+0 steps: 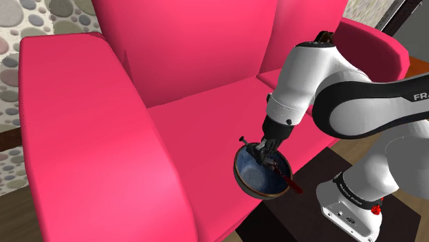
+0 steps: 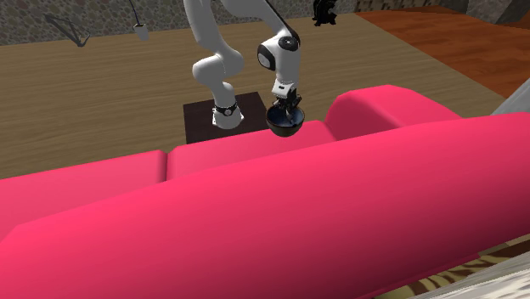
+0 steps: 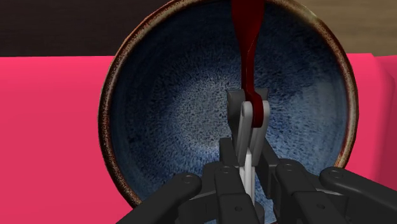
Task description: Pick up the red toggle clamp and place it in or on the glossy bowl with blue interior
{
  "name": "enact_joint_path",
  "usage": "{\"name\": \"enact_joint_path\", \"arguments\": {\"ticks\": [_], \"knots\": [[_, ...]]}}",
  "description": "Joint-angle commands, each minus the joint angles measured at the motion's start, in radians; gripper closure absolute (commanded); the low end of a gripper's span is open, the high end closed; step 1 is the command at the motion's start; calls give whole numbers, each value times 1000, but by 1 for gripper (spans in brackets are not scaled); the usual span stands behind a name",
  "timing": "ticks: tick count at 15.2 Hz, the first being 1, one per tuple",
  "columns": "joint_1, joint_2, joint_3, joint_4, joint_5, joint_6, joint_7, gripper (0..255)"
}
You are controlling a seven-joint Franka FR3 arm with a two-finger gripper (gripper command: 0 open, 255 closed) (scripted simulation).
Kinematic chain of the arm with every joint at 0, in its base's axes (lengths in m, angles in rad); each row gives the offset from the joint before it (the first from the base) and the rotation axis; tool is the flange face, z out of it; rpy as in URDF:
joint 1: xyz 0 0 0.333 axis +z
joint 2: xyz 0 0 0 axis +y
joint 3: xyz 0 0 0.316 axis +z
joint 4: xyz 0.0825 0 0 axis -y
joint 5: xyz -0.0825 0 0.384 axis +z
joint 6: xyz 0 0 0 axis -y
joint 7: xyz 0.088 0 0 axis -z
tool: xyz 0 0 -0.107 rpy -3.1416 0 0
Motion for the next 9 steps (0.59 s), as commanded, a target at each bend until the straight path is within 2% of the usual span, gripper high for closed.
{"name": "enact_joint_path", "arguments": {"ticks": [1,2,7,9], "knots": [[0,0,0,0,0,0,0,255],[0,0,0,0,0,0,0,0],[0,0,0,0,0,0,0,0],[-9,-48,-21,36,-22,-85,5,0]]}}
